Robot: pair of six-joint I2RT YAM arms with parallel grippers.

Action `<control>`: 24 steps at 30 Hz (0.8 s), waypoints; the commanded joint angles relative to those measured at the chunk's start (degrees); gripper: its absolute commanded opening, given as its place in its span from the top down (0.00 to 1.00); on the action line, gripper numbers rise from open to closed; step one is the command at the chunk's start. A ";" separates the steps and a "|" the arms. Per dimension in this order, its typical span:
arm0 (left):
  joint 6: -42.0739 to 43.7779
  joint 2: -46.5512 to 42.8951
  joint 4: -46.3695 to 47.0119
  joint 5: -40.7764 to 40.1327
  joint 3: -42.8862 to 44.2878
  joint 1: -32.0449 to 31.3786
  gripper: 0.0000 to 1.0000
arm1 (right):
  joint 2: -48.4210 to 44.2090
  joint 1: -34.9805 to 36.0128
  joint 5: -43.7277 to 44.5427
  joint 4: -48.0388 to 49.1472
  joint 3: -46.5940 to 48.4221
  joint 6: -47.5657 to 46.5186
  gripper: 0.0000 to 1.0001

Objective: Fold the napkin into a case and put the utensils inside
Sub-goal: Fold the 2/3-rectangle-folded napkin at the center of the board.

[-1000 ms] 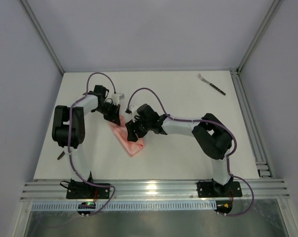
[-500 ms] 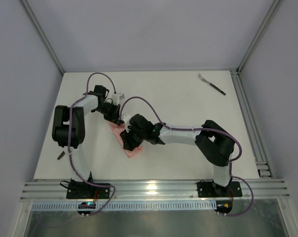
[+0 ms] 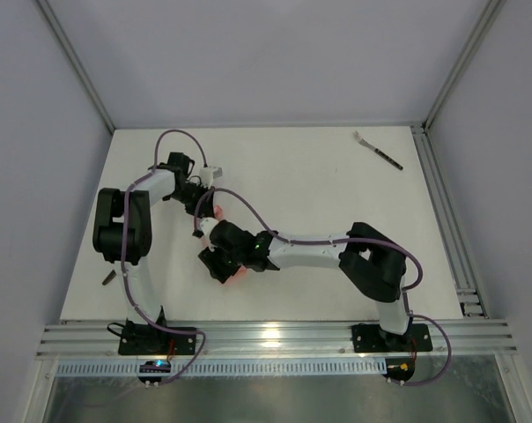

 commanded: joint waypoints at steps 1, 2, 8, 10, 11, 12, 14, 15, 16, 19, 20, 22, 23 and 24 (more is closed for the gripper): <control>1.58 2.11 -0.28 -2.32 -1.99 -0.18 1.00 | -4.67 3.10 6.95 -3.94 3.17 -2.19 0.43; 1.66 2.11 -0.28 -2.32 -1.99 -0.09 1.00 | -6.08 3.10 7.91 -3.86 2.91 -2.02 0.42; 2.01 2.11 -0.37 -2.14 -1.90 -0.09 1.00 | -12.86 2.48 11.70 -4.47 0.36 -2.19 0.36; 2.10 2.11 -0.37 -2.14 -1.99 -0.09 1.00 | -12.95 1.69 12.23 -4.56 -1.57 -0.88 0.36; 2.10 2.11 -0.45 -2.14 -1.99 -0.09 1.00 | -12.78 0.82 11.97 -4.12 -2.36 -0.44 0.36; 2.19 2.11 -0.72 -2.23 -1.99 -0.09 1.00 | -12.52 0.46 11.79 -3.68 -3.76 0.00 0.36; 2.37 2.02 -0.72 -2.32 -2.07 0.00 1.00 | -12.25 -0.76 10.56 -1.93 -4.99 0.10 0.36; 2.37 2.02 -0.81 -2.32 -2.07 0.00 1.00 | -11.73 -1.21 9.69 -1.14 -5.70 0.01 0.36; 2.37 1.93 -0.81 -2.32 -2.16 0.00 1.00 | -11.29 -1.73 7.24 -0.44 -5.79 0.01 0.36; 2.37 2.02 -0.89 -2.41 -2.07 0.00 1.00 | -8.39 -2.35 5.38 0.89 -4.74 -1.22 0.39; 2.28 2.02 -0.89 -2.41 -2.07 0.00 1.00 | -7.69 -2.35 5.02 1.15 -4.04 -1.31 0.42; 2.28 2.10 -0.89 -2.67 -1.90 0.00 1.00 | -5.58 -2.26 2.21 2.81 -3.68 -1.05 0.52; 2.19 2.11 -0.89 -2.84 -1.81 0.00 1.00 | -5.05 -2.26 1.51 3.26 -3.51 -0.87 0.56; 2.02 2.19 -0.81 -3.02 -1.72 0.00 1.00 | -4.26 -2.00 1.24 3.70 -2.98 -0.70 0.59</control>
